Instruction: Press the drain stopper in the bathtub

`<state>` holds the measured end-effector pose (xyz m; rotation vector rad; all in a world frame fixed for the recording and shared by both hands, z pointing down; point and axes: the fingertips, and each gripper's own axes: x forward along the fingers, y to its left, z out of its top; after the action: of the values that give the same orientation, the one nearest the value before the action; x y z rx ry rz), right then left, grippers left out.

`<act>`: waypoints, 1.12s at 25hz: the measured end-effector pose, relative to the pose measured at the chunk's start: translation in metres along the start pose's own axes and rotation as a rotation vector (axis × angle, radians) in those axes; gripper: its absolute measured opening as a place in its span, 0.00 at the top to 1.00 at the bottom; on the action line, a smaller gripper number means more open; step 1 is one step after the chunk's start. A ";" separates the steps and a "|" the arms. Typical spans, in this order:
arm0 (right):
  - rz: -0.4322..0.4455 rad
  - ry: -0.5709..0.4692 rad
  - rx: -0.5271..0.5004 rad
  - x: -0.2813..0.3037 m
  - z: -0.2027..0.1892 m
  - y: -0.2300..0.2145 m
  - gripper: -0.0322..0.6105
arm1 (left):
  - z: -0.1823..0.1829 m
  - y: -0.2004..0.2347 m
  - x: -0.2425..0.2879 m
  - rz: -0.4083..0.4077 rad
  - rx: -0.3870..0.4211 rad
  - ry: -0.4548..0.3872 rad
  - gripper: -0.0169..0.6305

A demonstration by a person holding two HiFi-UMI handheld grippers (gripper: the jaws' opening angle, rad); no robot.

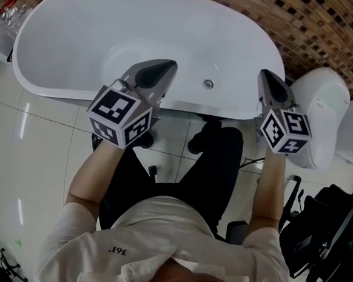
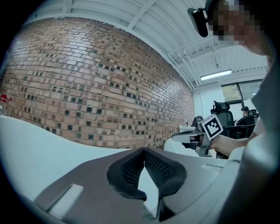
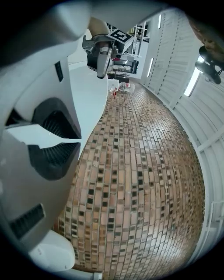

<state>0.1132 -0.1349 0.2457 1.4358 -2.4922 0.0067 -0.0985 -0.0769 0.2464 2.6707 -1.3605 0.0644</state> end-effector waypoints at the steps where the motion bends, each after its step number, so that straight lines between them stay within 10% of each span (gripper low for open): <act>1: 0.000 0.005 -0.005 0.004 0.000 -0.002 0.89 | -0.001 0.003 0.003 0.002 -0.006 0.002 0.97; 28: 0.058 0.068 -0.121 0.100 0.030 -0.034 0.89 | -0.004 0.077 0.074 0.013 -0.032 0.035 0.97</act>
<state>0.0879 -0.2410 0.2352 1.2932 -2.4341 -0.0811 -0.1173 -0.1803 0.2666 2.6225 -1.3577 0.0895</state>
